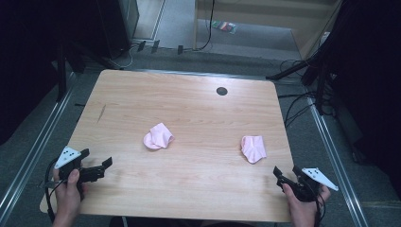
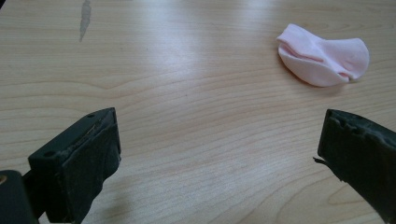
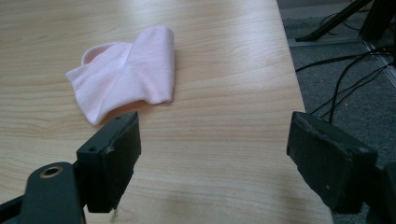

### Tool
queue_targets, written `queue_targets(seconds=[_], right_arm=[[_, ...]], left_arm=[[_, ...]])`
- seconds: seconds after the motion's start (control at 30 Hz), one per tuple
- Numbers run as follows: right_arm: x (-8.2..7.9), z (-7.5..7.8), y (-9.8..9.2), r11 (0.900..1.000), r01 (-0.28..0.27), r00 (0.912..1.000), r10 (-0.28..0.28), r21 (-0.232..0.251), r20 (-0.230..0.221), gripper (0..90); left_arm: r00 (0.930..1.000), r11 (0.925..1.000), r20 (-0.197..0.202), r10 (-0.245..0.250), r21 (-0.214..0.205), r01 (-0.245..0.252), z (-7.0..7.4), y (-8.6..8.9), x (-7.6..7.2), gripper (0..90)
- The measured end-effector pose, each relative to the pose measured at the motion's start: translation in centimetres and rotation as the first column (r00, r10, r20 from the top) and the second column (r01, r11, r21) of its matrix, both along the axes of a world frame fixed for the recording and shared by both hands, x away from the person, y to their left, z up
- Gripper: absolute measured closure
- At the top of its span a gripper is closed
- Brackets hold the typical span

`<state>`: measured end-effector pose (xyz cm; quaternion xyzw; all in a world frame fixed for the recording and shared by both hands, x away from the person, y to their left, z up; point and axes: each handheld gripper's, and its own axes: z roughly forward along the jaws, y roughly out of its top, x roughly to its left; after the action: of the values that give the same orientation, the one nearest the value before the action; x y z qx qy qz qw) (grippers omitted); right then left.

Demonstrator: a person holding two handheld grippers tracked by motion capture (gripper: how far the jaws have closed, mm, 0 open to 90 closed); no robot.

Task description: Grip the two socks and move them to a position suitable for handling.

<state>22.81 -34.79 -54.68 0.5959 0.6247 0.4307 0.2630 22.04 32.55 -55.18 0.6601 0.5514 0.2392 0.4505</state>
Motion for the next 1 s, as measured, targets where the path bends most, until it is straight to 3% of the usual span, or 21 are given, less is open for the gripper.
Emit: queue_targets(seconds=[0.2,0.3,0.57,0.77,0.8,0.87,1.0], right_arm=[[-0.2,0.3,0.1,1.0000,-0.005,0.9998,0.005,0.001,0.021,27.6],[-0.2,0.6,0.2,0.9993,-0.004,0.9997,0.003,0.038,0.025,28.0],[-0.2,2.7,2.6,0.9995,-0.014,0.9992,0.013,0.030,0.038,38.3],[0.6,3.6,5.0,0.9987,-0.051,0.9987,0.051,-0.004,0.009,39.2],[1.3,3.8,5.9,0.9977,-0.059,0.9982,0.059,-0.034,-0.008,40.7],[2.0,3.8,6.4,0.9957,-0.083,0.9963,0.082,-0.042,-0.024,43.8],[3.7,3.6,7.3,0.9938,-0.093,0.9943,0.089,-0.061,-0.059,40.9]], left_arm=[[1.0000,0.9999,-0.001,-0.003,-0.015,0.003,0.0,0.2,0.0,0.0],[1.0000,0.9999,-0.003,-0.003,-0.015,0.003,0.0,0.1,0.0,0.0],[1.0000,0.9998,0.004,0.004,-0.022,-0.004,0.0,0.2,0.0,0.0],[1.0000,0.9997,0.008,0.004,-0.024,-0.004,0.0,0.2,-0.1,0.0],[0.9999,0.9997,0.011,0.007,-0.024,-0.007,0.0,0.2,-0.1,0.0],[0.9999,0.9996,0.013,0.010,-0.026,-0.010,0.0,0.2,-0.2,0.0],[0.9999,0.9996,0.010,0.012,-0.025,-0.012,0.0,0.3,-0.1,0.0]])
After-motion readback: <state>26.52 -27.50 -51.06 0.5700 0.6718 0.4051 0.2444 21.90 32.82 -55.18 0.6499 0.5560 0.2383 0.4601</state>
